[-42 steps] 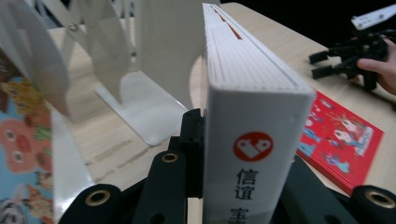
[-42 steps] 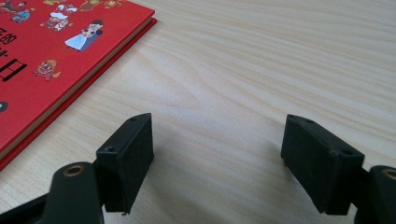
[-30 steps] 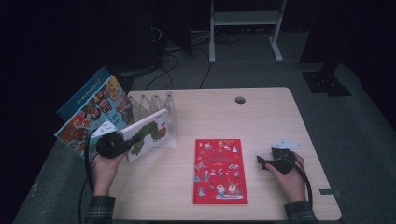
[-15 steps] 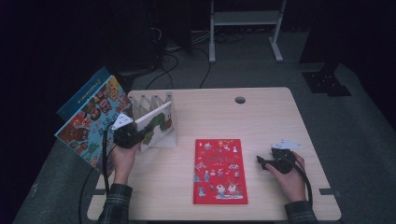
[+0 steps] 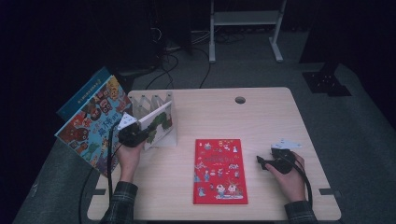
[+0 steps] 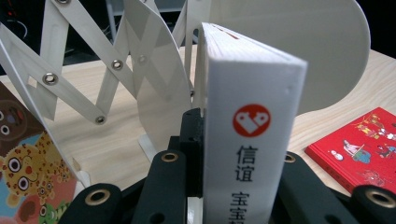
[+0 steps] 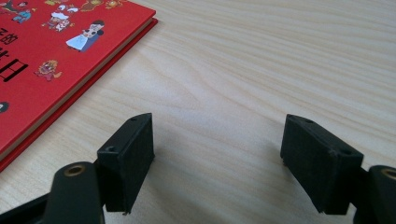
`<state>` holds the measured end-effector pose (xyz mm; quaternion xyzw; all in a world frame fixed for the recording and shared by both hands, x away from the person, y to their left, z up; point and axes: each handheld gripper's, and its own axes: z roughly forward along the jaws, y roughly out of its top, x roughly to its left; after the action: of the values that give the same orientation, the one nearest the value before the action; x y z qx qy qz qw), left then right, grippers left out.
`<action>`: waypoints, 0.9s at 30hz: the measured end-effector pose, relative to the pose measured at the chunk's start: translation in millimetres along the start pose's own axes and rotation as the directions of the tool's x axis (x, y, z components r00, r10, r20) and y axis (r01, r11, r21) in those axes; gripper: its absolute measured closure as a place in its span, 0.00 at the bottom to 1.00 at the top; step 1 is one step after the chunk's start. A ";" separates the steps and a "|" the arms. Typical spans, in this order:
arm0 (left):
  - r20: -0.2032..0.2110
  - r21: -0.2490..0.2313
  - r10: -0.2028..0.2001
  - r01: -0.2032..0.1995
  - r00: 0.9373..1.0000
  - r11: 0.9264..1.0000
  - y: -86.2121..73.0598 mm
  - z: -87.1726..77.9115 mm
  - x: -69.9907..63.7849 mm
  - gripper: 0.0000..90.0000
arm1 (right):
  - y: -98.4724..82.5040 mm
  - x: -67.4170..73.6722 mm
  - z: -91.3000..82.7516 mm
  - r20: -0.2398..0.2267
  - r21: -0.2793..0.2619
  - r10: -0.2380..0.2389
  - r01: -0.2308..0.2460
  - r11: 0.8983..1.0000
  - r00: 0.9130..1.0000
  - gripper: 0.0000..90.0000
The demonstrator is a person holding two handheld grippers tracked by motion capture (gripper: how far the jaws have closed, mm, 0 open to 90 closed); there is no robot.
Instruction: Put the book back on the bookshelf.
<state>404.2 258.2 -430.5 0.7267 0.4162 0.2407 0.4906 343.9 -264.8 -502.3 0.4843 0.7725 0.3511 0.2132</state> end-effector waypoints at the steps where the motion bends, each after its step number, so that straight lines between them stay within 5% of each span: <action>1: 0.000 0.009 0.003 -0.003 1.000 1.000 -0.5 0.4 0.0 0.83 | 0.0 0.0 0.0 0.000 0.000 0.000 0.000 1.000 1.000 0.27; 9: -0.009 0.091 0.029 -0.028 1.000 0.995 -14.0 9.4 -3.9 0.83 | 0.0 0.1 0.0 -0.001 -0.001 -0.001 0.001 1.000 1.000 0.28; 17: -0.012 0.108 0.026 -0.024 1.000 0.994 -18.3 14.7 -3.8 0.82 | 0.3 0.9 0.3 -0.004 0.000 -0.005 0.005 1.000 1.000 0.28; 27: -0.002 0.126 0.026 -0.025 1.000 0.992 -25.1 -6.8 -1.0 0.57 | 0.3 1.6 0.3 -0.008 -0.001 -0.009 0.009 1.000 1.000 0.28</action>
<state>389.3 265.1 -450.7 0.7610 0.4221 0.2214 0.4401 343.6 -263.2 -502.3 0.4792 0.7755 0.3524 0.2118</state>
